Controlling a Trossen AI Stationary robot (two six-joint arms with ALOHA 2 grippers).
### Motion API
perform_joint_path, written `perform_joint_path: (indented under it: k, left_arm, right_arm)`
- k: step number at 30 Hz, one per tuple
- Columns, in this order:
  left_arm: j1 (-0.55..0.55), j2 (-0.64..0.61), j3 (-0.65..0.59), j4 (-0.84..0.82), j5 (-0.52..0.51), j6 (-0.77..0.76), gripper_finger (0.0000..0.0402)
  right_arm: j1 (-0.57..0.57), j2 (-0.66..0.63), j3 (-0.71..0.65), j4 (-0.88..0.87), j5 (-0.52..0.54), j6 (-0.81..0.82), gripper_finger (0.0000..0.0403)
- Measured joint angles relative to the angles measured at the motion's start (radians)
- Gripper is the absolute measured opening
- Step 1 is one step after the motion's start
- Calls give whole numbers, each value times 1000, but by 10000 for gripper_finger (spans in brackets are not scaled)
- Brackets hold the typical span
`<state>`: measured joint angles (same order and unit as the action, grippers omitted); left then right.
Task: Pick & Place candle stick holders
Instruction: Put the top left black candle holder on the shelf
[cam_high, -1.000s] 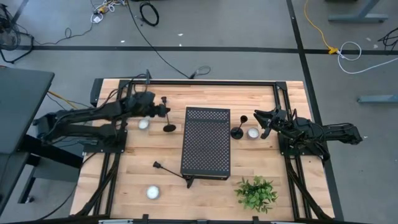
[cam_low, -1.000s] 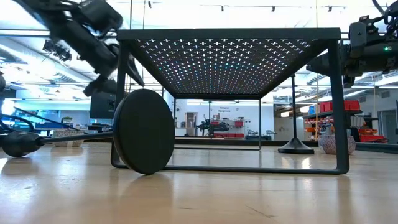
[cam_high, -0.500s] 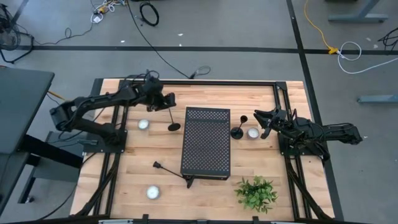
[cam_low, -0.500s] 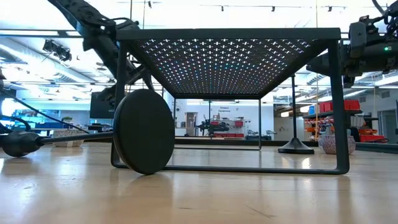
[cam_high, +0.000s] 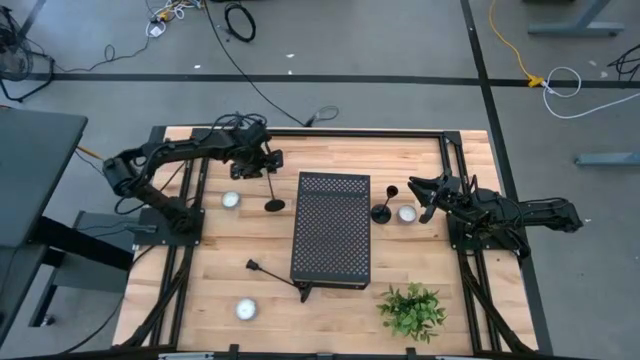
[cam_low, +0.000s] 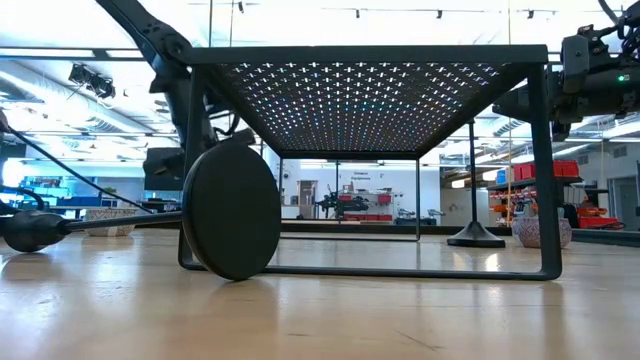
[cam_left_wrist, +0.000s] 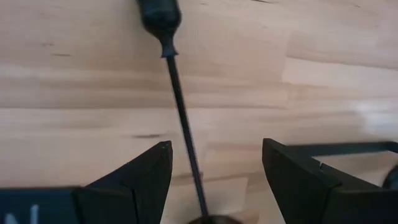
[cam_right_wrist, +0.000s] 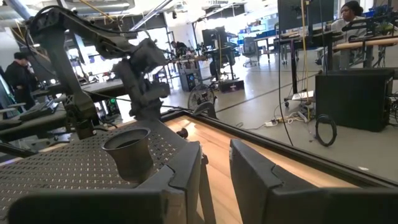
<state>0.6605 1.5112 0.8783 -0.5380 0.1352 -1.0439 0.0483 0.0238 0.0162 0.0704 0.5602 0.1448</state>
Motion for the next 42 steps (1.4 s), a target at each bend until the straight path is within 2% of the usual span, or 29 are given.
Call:
perform_joint_path:
  k: [13, 19, 42]
  left_arm:
    - [-1, 133, 0, 3, -15, -14, 248]
    - [0, 140, 0, 3, -62, -10, 248]
    - [0, 140, 0, -21, -77, -8, 248]
  right_arm:
    - [0, 0, 0, 0, 0, 0, 86]
    - [0, 0, 0, 0, 0, 0, 86]
    - [0, 0, 0, 0, 0, 0, 86]
